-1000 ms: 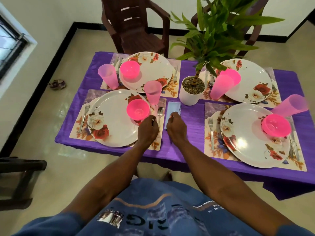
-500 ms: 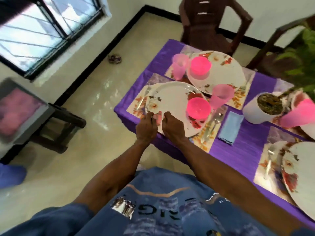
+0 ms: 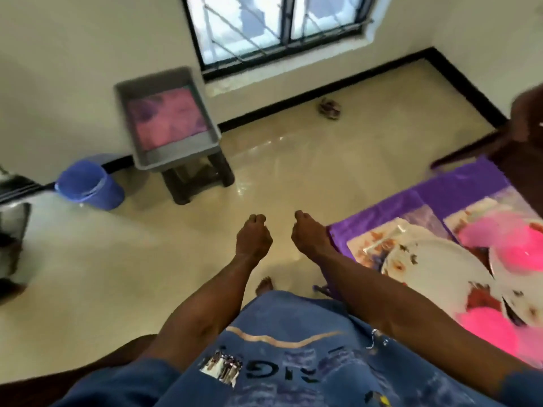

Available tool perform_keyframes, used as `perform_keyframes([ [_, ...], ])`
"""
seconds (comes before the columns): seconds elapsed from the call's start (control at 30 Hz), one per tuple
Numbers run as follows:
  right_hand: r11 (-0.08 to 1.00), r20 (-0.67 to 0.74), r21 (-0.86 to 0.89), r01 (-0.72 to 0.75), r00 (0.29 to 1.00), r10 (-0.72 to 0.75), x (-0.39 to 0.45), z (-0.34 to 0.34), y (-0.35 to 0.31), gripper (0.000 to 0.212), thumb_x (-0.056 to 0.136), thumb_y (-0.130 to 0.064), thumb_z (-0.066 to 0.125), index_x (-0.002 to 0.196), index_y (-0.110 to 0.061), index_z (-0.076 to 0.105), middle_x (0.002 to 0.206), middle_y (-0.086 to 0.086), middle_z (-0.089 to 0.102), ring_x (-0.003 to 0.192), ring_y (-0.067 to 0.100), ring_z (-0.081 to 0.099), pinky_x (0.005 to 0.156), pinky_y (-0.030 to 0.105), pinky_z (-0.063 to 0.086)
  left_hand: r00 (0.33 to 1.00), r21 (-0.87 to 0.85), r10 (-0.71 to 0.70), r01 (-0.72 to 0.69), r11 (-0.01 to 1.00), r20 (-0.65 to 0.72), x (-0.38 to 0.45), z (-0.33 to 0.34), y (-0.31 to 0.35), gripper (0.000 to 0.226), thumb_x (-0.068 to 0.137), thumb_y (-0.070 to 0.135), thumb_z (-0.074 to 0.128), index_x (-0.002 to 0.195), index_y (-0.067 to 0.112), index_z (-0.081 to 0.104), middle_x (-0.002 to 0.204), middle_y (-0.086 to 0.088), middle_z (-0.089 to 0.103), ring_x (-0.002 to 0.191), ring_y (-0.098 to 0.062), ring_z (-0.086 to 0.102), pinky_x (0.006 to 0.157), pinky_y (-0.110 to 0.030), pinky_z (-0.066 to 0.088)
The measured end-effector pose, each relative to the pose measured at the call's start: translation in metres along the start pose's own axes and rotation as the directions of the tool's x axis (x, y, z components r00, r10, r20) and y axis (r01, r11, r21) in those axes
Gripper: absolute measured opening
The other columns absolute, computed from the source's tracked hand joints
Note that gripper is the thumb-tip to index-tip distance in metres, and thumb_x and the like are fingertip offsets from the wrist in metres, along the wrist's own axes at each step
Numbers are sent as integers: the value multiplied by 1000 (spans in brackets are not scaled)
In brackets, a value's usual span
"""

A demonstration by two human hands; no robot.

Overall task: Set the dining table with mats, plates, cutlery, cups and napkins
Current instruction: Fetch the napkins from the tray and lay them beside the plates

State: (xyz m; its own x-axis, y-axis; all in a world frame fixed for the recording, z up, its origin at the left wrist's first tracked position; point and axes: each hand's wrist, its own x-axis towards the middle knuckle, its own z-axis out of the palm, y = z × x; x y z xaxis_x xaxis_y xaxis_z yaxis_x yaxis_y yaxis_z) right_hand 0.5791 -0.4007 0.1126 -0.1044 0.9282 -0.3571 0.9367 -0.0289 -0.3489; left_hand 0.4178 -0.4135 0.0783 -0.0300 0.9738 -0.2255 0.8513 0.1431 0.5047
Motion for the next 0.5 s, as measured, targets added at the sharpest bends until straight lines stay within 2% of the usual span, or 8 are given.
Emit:
perform_keyframes([
  [0.17,982,124,-75,171,979,-161,55,6,-54,34,96,-17,46,129,-8,46,123,14,55,97,38,62,77,39,48,986,-18,-162,162,987,-36,19,-27,-47,31,96,14,47,125,9,54,121,-10,55,103,-32,59,78,-38,47],
  [0.37,968,182,-65,241,957,-226,104,16,-96,31,95,-15,46,126,-7,48,119,15,58,99,36,62,77,37,47,956,-4,-284,285,959,-67,46,-46,-73,29,94,13,48,123,10,54,119,-10,56,102,-32,59,76,-38,48],
  [0.5,970,196,-24,241,953,-232,138,14,-116,33,95,-12,46,127,-7,49,119,14,59,98,34,62,74,32,41,932,-6,-354,355,935,-72,76,-59,-81,29,94,14,48,122,10,55,120,-10,57,103,-31,59,82,-39,50],
])
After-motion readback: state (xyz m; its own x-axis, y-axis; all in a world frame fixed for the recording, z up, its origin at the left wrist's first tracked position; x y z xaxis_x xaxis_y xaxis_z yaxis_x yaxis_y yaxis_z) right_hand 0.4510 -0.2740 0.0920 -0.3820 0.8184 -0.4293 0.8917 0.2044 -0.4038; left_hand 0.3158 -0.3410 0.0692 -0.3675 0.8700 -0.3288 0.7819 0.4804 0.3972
